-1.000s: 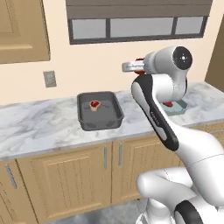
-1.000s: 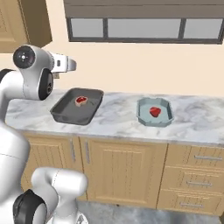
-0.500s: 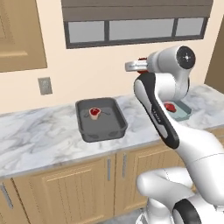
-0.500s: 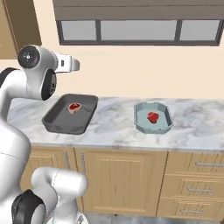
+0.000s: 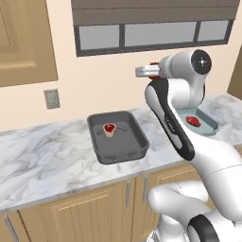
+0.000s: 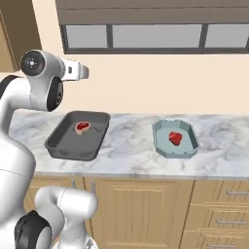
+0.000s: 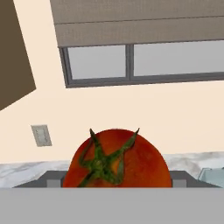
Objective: Place one tomato and one steak in each tupperware on the nearby counter, to pack two identical lunches.
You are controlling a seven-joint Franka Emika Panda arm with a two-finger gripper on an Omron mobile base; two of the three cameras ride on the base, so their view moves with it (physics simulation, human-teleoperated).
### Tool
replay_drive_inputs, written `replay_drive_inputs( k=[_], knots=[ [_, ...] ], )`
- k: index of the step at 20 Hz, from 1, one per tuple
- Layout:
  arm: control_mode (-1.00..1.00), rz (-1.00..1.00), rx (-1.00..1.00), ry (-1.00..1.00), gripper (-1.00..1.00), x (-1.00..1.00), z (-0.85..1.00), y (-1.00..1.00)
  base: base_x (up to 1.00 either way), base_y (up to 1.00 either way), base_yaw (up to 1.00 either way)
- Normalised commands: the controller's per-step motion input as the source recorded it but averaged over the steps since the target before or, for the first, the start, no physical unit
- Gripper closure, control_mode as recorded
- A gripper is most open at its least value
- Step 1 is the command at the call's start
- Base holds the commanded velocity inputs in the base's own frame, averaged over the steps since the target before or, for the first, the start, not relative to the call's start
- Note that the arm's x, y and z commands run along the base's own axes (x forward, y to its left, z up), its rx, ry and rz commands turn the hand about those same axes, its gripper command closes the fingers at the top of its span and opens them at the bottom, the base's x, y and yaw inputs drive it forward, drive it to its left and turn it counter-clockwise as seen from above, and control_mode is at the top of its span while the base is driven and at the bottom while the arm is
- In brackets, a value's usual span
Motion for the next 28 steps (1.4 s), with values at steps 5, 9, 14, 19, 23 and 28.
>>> replay_drive_inputs(
  k=[5, 9, 14, 19, 23, 28],
  knots=[
    [1.00, 0.00, 0.00, 0.00, 1.00, 0.00, 0.00, 0.00, 0.47, 0.32, -0.05],
    [-1.00, 0.00, 0.00, 0.03, 1.00, 0.00, -0.13, 0.06, 0.20, 0.21, -0.01],
    [-1.00, 0.00, -0.02, 0.21, 1.00, -0.03, -0.73, 0.24, 0.00, 0.00, 0.00],
    [-1.00, 0.00, -0.01, 0.30, 1.00, -0.02, -0.72, 0.25, 0.00, 0.00, 0.00],
    [-1.00, 0.00, 0.00, 0.35, 1.00, 0.00, -0.77, 0.23, 0.00, 0.00, 0.00],
    [-1.00, 0.00, 0.00, 0.25, 1.00, 0.00, -0.81, 0.15, 0.00, 0.00, 0.00]
  ],
)
